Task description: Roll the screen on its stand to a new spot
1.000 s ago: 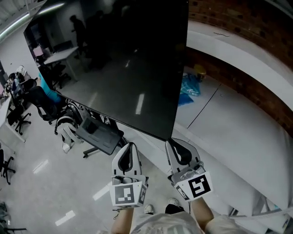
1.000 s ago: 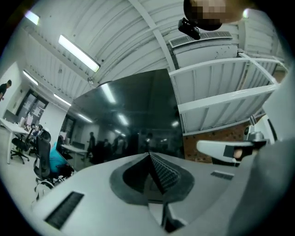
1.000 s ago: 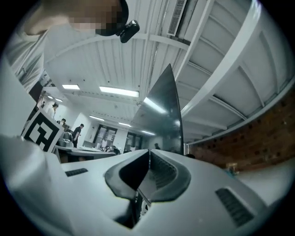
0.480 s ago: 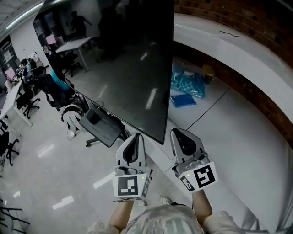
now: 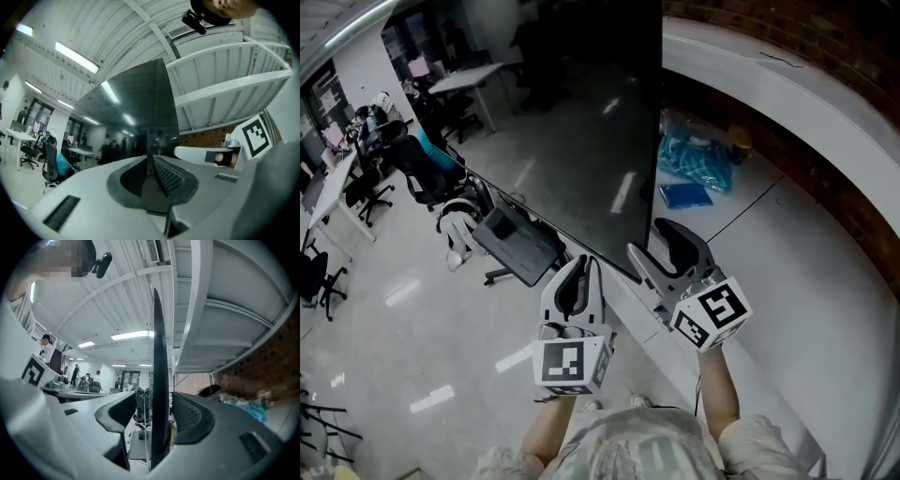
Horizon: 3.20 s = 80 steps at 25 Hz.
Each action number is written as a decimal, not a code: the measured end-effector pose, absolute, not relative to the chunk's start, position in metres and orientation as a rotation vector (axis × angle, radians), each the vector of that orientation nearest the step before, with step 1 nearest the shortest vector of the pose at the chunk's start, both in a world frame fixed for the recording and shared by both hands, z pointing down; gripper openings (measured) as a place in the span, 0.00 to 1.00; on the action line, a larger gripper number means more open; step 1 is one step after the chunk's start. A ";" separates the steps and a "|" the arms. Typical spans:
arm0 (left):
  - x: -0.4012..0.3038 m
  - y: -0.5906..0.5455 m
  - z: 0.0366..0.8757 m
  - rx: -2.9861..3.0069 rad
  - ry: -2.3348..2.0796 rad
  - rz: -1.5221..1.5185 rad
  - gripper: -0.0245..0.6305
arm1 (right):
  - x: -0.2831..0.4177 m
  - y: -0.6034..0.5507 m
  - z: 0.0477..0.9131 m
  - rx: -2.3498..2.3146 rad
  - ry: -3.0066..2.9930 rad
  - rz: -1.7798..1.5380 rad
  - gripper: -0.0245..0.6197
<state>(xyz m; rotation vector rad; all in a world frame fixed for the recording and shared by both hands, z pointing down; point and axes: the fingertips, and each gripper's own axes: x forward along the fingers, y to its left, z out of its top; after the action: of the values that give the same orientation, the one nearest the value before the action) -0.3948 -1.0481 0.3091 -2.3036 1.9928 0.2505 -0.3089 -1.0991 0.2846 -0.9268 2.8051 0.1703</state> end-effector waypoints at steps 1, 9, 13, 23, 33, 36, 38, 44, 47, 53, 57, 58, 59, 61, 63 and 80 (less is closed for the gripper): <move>-0.395 -1.048 0.310 -2.315 1.990 0.257 0.09 | -0.312 -1.104 0.286 -0.931 2.814 0.184 0.40; -0.403 -1.044 0.315 -2.353 1.993 0.288 0.23 | -0.344 -1.144 0.333 -0.961 2.851 0.028 0.39; -0.407 -1.041 0.326 -2.370 2.024 0.272 0.23 | -0.349 -1.153 0.355 -1.028 2.849 0.023 0.39; -0.421 -1.036 0.308 -2.342 2.044 0.442 0.39 | -0.360 -1.119 0.354 -1.000 2.827 0.057 0.33; -0.399 -1.012 0.265 -2.361 1.981 0.363 0.49 | -0.387 -1.064 0.346 -0.852 2.812 0.117 0.33; -0.403 -0.998 0.258 -2.338 2.003 0.420 0.49 | -0.394 -1.057 0.348 -0.857 2.798 0.112 0.33; -0.399 -0.989 0.247 -2.305 1.988 0.444 0.50 | -0.399 -1.053 0.349 -0.845 2.794 0.099 0.33; -0.391 -0.997 0.227 -2.179 1.994 0.255 0.50 | -0.407 -1.045 0.345 -0.824 2.770 0.075 0.33; -0.396 -1.002 0.222 -2.127 2.038 0.175 0.50 | -0.417 -1.029 0.346 -0.743 2.797 0.078 0.33; -0.449 -0.992 0.227 -2.016 2.240 0.139 0.50 | -0.449 -0.983 0.346 -0.606 2.843 0.159 0.40; -0.466 -0.991 0.236 -2.046 2.271 0.152 0.51 | -0.458 -0.970 0.346 -0.668 2.848 0.170 0.41; -0.468 -0.990 0.236 -2.049 2.260 0.184 0.51 | -0.460 -0.970 0.346 -0.674 2.848 0.171 0.41; -0.470 -0.990 0.234 -2.047 2.246 0.214 0.51 | -0.462 -0.971 0.345 -0.681 2.848 0.171 0.41; -0.476 -0.990 0.233 -2.037 2.231 0.248 0.51 | -0.467 -0.973 0.344 -0.704 2.841 0.175 0.41; -0.479 -0.987 0.235 -2.039 2.229 0.254 0.51 | -0.470 -0.970 0.348 -0.735 2.836 0.176 0.40; -0.542 -0.918 0.237 -2.151 2.146 0.233 0.49 | -0.533 -0.903 0.349 -0.934 2.810 0.184 0.38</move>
<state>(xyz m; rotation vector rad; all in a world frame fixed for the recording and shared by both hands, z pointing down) -0.5416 -0.9183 0.2369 -2.1512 2.1457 0.2333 -0.5332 -0.9029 0.3489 -0.9342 2.8096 0.1841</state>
